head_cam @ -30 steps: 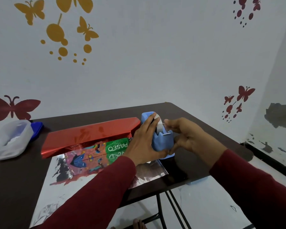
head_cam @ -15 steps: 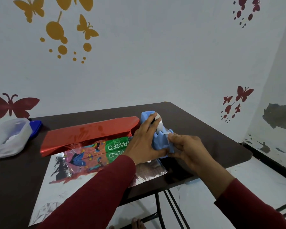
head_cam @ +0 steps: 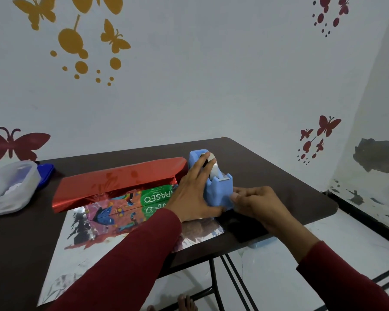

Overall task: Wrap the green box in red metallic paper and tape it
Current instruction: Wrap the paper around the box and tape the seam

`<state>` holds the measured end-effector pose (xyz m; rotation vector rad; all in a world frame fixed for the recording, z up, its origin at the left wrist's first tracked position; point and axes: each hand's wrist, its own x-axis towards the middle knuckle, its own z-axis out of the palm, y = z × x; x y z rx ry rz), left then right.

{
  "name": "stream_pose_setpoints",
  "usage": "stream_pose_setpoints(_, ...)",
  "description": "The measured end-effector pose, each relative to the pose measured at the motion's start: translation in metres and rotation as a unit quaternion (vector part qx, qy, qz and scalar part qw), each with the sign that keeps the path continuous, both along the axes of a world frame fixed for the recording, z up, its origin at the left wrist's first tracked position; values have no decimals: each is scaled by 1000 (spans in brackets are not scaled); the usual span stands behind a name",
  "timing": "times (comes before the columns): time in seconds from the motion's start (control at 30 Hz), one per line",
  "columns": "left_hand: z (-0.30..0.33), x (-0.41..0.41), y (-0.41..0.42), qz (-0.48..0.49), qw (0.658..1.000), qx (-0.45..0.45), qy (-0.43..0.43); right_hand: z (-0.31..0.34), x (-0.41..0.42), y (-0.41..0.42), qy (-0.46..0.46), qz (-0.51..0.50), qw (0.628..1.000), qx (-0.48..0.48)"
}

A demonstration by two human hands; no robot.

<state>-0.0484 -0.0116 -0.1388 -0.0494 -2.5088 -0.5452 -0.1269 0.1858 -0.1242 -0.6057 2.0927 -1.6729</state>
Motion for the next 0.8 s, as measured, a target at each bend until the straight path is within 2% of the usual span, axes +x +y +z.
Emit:
stream_pose_setpoints(0.23,18,11,12,-1,999,-32,0,17,28,21,-1,-14,995,-98)
stream_pose_setpoints(0.43,41,74,-11,25,997,-65,-12,43,59,16,37,76,989,-124)
stream_pose_setpoints(0.53,55,130,-32,63,991,-17,-113,50,75,0,35,152,982,-106)
stream_pose_setpoints(0.6,61,162,-47,68,979,8,-194,53,84,-12,70,216,972,-62)
stream_pose_setpoints(0.67,62,186,-61,67,963,11,-260,53,92,-25,147,267,952,-3)
stream_pose_setpoints(0.8,55,218,-73,72,934,30,-350,41,107,-53,306,308,898,74)
